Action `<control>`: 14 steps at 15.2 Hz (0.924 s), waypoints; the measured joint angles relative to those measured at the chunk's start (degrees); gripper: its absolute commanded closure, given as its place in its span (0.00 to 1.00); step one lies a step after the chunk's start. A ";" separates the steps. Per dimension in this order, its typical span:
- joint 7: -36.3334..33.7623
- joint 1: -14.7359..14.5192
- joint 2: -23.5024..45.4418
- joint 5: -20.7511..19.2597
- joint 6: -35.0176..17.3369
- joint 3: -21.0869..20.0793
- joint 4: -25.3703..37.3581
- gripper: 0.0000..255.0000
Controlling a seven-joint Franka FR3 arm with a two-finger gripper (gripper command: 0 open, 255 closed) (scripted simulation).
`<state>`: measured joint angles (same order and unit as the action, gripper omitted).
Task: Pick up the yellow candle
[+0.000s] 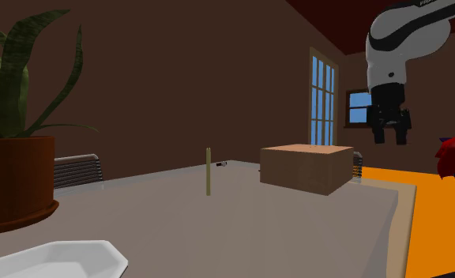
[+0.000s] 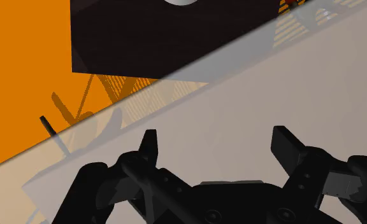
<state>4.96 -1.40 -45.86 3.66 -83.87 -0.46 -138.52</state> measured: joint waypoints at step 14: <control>-14.21 -3.95 15.91 7.43 -8.98 -13.69 10.40 0.00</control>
<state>-9.24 -5.34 -29.95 11.09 -92.85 -14.14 -128.13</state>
